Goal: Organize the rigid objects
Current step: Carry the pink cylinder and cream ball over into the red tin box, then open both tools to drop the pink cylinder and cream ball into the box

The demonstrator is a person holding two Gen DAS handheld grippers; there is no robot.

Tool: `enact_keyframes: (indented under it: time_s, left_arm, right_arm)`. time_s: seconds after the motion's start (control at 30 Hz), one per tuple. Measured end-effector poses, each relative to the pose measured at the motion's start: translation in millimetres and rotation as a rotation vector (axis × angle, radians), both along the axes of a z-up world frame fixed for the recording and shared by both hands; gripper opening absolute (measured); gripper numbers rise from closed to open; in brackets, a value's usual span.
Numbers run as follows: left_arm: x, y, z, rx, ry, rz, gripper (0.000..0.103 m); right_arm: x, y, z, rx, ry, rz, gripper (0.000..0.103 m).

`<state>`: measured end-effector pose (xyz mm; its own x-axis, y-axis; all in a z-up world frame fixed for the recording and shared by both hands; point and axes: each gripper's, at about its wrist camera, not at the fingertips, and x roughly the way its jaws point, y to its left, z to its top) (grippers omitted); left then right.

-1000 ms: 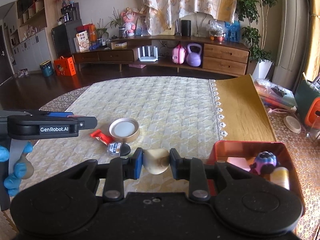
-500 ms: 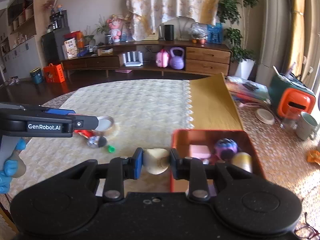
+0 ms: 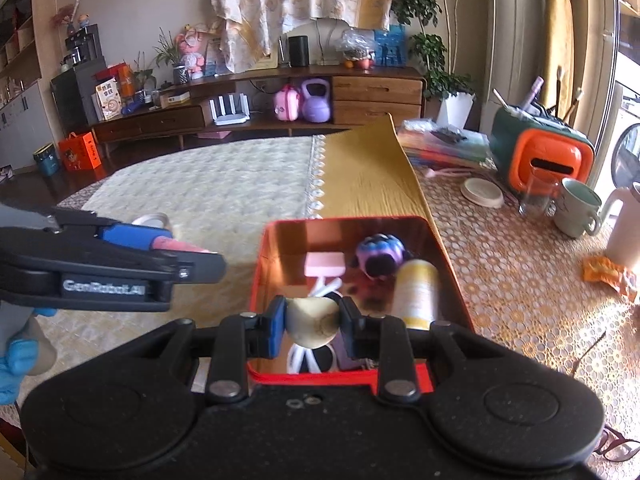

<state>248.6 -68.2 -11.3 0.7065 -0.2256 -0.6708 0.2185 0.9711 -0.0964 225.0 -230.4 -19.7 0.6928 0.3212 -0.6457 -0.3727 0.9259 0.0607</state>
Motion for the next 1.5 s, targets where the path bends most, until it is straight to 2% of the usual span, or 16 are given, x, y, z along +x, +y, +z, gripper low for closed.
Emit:
enact_keyframes:
  time_s: [0.3,0.6,0.73,0.93,1.17,1.5]
  left_arm:
    - [43.6,-41.5,-14.2,0.063,-0.003,-0.048,0.060]
    - [92.5,-51.8,-37.7,0.029,0.044,-0.017,0.060]
    - [105.4,-56.1,-45.8,0.042,0.047,-0.005,0.060]
    - [122.4,-58.4,-59.3,0.061,0.064,0.016,0.060]
    - [136.4,-59.7,-71.0,0.048,0.091,0.025,0.060]
    - [137.5,-61.7,-79.3,0.068,0.101,0.008,0.060]
  right_arm:
    - [13.8,-8.9,-21.0,-0.017,0.041,0.007,0.027]
    - [36.4,-1.0,-37.8,-0.034,0.069,0.029,0.027]
    - [48.1,3.2,-45.9,-0.052,0.079,0.029,0.027]
    - [60.4,10.9,-60.2,-0.095,0.096,0.048,0.027]
    - [66.4,13.6,-69.1,-0.128,0.106,0.051,0.027]
    - [67.6,8.6,-71.5,-0.081,0.128,0.039,0.034]
